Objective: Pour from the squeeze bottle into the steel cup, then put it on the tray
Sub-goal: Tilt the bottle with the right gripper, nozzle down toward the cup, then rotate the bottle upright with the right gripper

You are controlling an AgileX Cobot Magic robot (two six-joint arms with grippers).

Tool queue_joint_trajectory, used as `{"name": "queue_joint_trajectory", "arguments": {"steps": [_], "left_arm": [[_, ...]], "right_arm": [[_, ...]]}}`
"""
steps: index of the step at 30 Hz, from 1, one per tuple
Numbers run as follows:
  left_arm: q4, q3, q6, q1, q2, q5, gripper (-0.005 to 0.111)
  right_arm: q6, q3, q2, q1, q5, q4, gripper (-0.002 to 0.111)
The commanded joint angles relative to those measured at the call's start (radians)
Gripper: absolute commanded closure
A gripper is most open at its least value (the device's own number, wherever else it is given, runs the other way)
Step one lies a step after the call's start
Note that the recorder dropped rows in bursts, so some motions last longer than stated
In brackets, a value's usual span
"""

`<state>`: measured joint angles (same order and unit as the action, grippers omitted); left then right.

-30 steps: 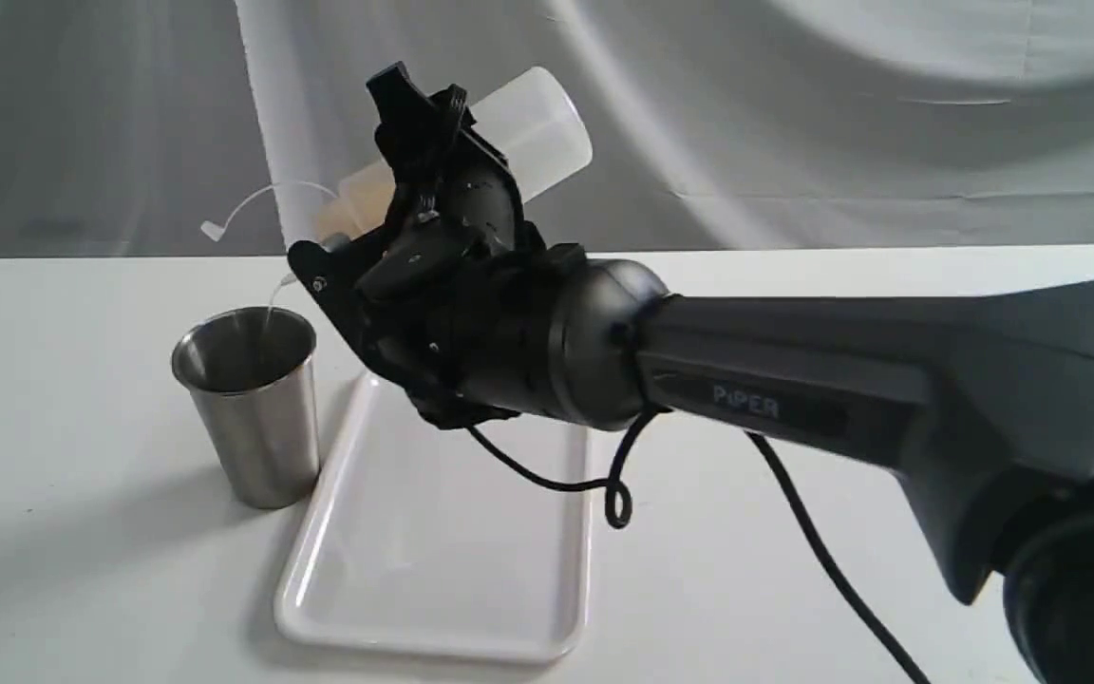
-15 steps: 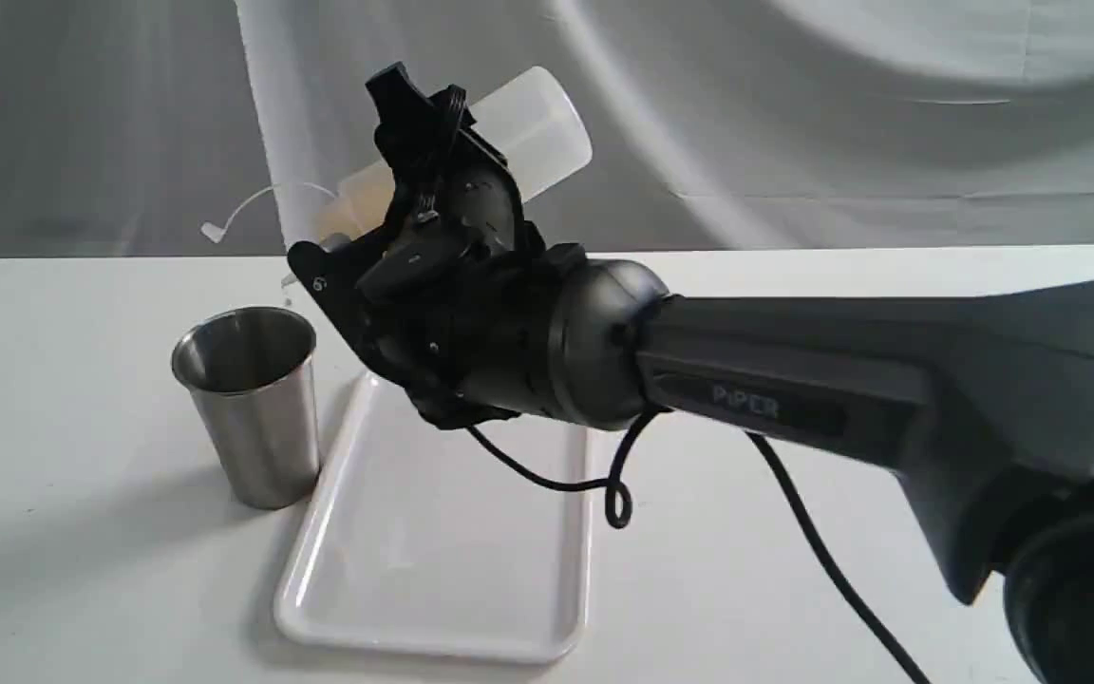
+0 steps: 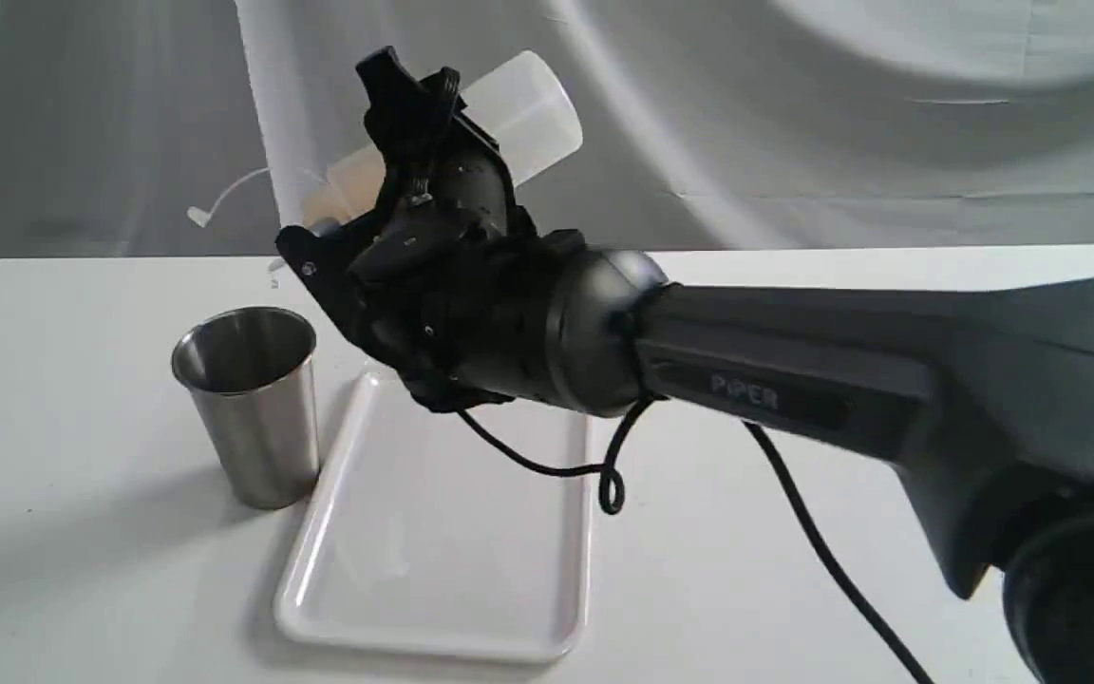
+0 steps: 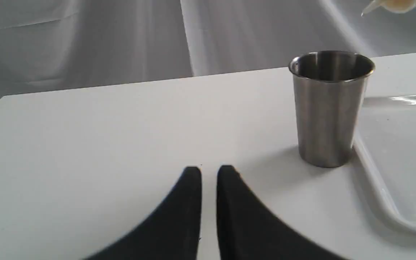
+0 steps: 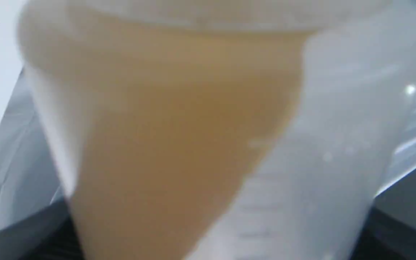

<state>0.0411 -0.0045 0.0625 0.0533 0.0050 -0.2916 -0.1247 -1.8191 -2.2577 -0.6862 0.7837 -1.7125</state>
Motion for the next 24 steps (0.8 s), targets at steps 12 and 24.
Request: {"name": "queue_joint_trajectory", "arguments": {"steps": [12,24], "left_arm": [[0.002,0.004,-0.002,-0.006,-0.005,0.005,0.098],[0.002,0.004,-0.002,-0.006,-0.005,0.005,0.098]], "right_arm": [[-0.07,-0.056,0.018,-0.004,-0.004,-0.032,0.108],[-0.066,-0.056,0.018,-0.011,-0.008,-0.032,0.108]]}}
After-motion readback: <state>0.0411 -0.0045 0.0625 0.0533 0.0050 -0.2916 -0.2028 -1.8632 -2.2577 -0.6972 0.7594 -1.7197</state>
